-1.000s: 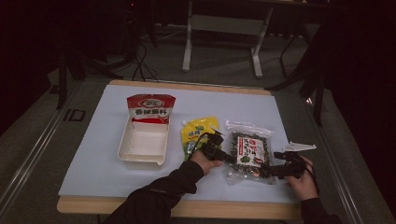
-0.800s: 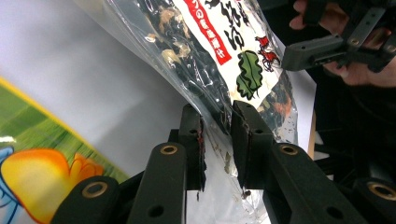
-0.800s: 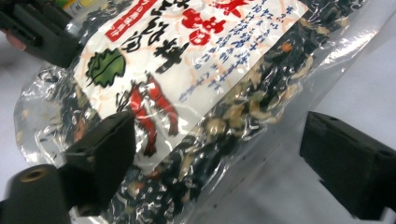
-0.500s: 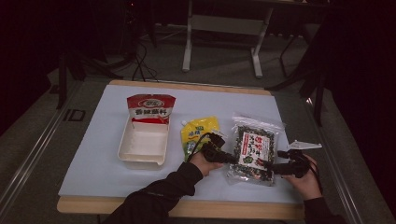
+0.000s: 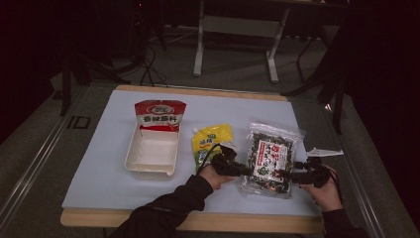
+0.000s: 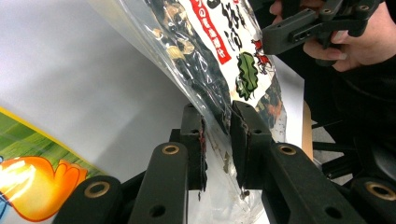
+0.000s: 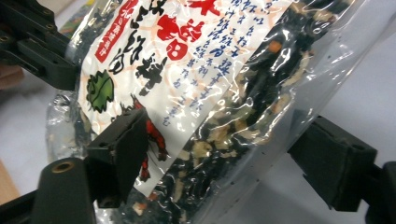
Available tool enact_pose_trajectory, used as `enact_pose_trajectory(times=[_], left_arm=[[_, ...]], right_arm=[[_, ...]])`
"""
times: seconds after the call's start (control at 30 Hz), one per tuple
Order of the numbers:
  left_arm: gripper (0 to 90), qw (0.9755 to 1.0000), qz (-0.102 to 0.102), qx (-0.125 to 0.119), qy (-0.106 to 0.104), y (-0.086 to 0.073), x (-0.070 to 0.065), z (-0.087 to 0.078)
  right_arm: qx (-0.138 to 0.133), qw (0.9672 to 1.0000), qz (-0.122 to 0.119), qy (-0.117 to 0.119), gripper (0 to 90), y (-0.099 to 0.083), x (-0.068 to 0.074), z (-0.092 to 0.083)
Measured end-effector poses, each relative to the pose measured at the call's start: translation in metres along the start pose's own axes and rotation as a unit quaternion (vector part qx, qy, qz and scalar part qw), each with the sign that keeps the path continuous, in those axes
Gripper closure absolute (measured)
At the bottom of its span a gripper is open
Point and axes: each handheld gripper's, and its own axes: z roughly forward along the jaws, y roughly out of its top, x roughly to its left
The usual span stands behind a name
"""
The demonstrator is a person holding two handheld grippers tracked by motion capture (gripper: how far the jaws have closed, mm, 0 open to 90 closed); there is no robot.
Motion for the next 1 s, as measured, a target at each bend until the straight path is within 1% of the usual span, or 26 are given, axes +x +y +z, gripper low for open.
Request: enact_pose_trajectory(times=[0.03,0.07,0.1,0.17,0.2,0.23,0.27,0.3,0.33,0.37,0.4,0.43,0.47,0.5,0.53,0.6,0.67,0.7,0.73,0.8,0.87,0.9,0.97,1.0], left_arm=[[77.8,1.0,0.001,0.002,-0.001,0.0,0.0,0.0],[77.8,1.0,0.004,0.003,-0.001,0.0,0.0,-0.001],[76.7,0.9999,0.01,0.006,-0.003,0.0,0.0,-0.001],[76.1,0.9998,0.015,0.014,-0.008,0.002,-0.001,-0.002],[74.8,0.9996,0.021,0.015,-0.009,0.003,-0.002,-0.002],[71.7,0.9994,0.027,0.02,-0.008,0.004,-0.003,-0.002],[65.7,0.999,0.033,0.027,-0.009,0.005,-0.004,-0.001],[65.7,0.9989,0.036,0.026,-0.018,0.005,-0.005,-0.001],[62.8,0.9989,0.034,0.02,-0.025,0.006,-0.005,-0.001],[58.2,0.9988,0.034,0.02,-0.028,0.007,-0.006,-0.001],[55.8,0.9988,0.034,0.019,-0.028,0.008,-0.006,-0.001],[55.8,0.999,0.034,0.013,-0.025,0.008,-0.006,-0.002],[54.7,0.9992,0.032,0.007,-0.024,0.009,-0.006,-0.002],[54.6,0.9993,0.026,0.004,-0.027,0.01,-0.005,-0.003],[54.6,0.9993,0.026,-0.003,-0.025,0.012,-0.005,-0.005],[54.6,0.9992,0.028,-0.003,-0.026,0.015,-0.005,-0.006],[53.9,0.9991,0.034,-0.005,-0.023,0.017,-0.006,-0.008],[53.9,0.999,0.034,-0.007,-0.028,0.018,-0.006,-0.009],[53.8,0.9989,0.035,-0.012,-0.029,0.019,-0.007,-0.01],[53.9,0.9989,0.036,-0.01,-0.028,0.022,-0.007,-0.011],[53.9,0.9991,0.029,-0.017,-0.026,0.024,-0.008,-0.012],[54.0,0.999,0.03,-0.016,-0.028,0.025,-0.008,-0.013],[54.0,0.9987,0.029,-0.023,-0.036,0.028,-0.009,-0.014],[54.0,0.9986,0.03,-0.022,-0.037,0.03,-0.01,-0.014]], right_arm=[[0.003,1.0,-0.005,-0.003,22.6,0.001,0.003,-0.001],[0.003,1.0,-0.005,-0.003,22.6,0.001,0.003,-0.001],[0.003,0.9999,-0.01,-0.005,22.7,0.002,0.004,-0.001],[0.003,0.9999,-0.015,-0.005,23.0,0.002,0.005,-0.002],[0.004,0.9998,-0.017,-0.004,23.2,0.002,0.006,-0.003],[0.003,0.9998,-0.018,-0.004,23.6,0.002,0.006,-0.003],[0.004,0.9996,-0.028,0.001,26.1,0.003,0.009,-0.004],[0.004,0.9996,-0.028,0.001,26.1,0.003,0.009,-0.004],[0.004,0.9995,-0.032,-0.002,26.2,0.003,0.012,-0.004],[0.003,0.9992,-0.04,0.0,26.8,0.004,0.014,-0.005],[0.001,0.9989,-0.046,-0.001,27.2,0.004,0.016,-0.005],[0.0,0.9988,-0.049,-0.002,27.7,0.005,0.018,-0.005],[-0.002,0.9988,-0.05,-0.002,30.3,0.005,0.018,-0.006],[-0.007,0.9986,-0.051,-0.002,32.1,0.005,0.019,-0.007],[-0.007,0.9986,-0.052,0.0,32.5,0.005,0.019,-0.008],[-0.01,0.9985,-0.053,0.002,33.5,0.004,0.019,-0.009],[-0.011,0.9984,-0.055,0.006,34.3,0.004,0.019,-0.01],[-0.012,0.9984,-0.056,0.007,35.1,0.004,0.019,-0.01],[-0.014,0.9979,-0.062,0.01,36.7,0.003,0.02,-0.012],[-0.015,0.9977,-0.065,0.01,37.9,0.003,0.02,-0.013],[-0.017,0.9975,-0.068,0.011,40.1,0.003,0.021,-0.015],[-0.019,0.9974,-0.069,0.011,40.9,0.003,0.021,-0.016],[-0.017,0.9973,-0.071,0.011,41.0,0.003,0.022,-0.018],[-0.018,0.9972,-0.072,0.013,41.4,0.003,0.022,-0.019]])
